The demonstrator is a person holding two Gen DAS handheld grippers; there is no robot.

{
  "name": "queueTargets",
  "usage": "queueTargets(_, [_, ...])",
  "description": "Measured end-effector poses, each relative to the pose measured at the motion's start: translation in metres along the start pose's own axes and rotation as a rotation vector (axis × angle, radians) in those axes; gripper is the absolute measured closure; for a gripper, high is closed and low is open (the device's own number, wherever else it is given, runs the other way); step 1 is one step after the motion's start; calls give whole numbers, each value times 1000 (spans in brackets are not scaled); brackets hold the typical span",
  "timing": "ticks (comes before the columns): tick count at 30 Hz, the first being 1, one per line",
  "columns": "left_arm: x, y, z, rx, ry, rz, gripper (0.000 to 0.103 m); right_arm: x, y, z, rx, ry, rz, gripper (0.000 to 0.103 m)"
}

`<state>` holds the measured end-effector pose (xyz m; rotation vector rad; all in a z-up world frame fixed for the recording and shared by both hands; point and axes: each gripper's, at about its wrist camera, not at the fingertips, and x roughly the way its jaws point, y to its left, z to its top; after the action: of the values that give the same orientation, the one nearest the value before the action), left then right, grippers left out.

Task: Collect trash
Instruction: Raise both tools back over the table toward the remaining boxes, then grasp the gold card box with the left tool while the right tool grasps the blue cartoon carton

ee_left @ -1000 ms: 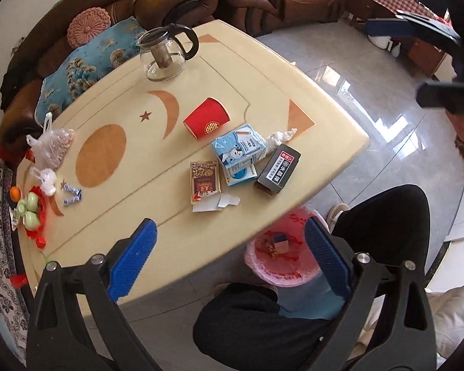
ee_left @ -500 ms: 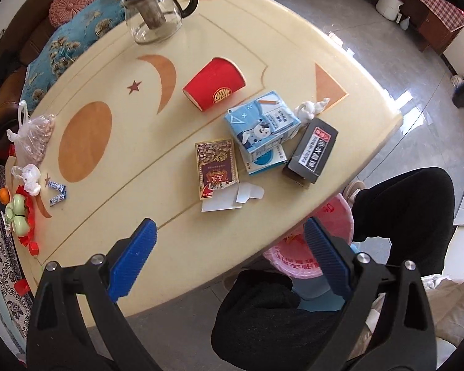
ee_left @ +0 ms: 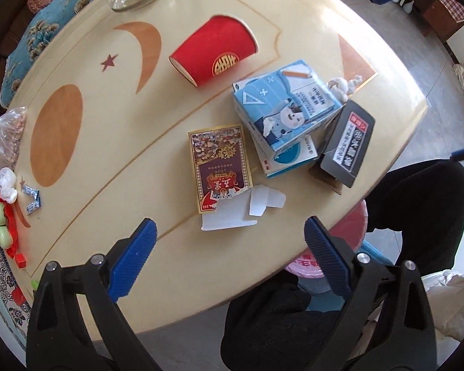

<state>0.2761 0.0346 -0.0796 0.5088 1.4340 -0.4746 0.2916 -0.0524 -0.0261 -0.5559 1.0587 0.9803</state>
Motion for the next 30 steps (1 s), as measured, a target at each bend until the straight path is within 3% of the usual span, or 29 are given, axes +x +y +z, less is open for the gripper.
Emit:
queueTargets(16, [63, 4, 26, 66, 99, -18, 9, 91, -13, 9, -118, 205, 33, 7])
queueTargets(24, [75, 12, 34, 79, 96, -51, 9, 120, -19, 14, -149, 236, 50, 8])
queueTargets(25, [76, 15, 35, 75, 95, -55, 9, 124, -19, 14, -144, 238, 59, 9])
queueTargets(27, [78, 17, 37, 78, 96, -50, 9, 128, -17, 13, -153, 240, 60, 22])
queueTargets(30, [81, 25, 42, 78, 102, -51, 9, 132, -11, 11, -164, 244, 44, 29])
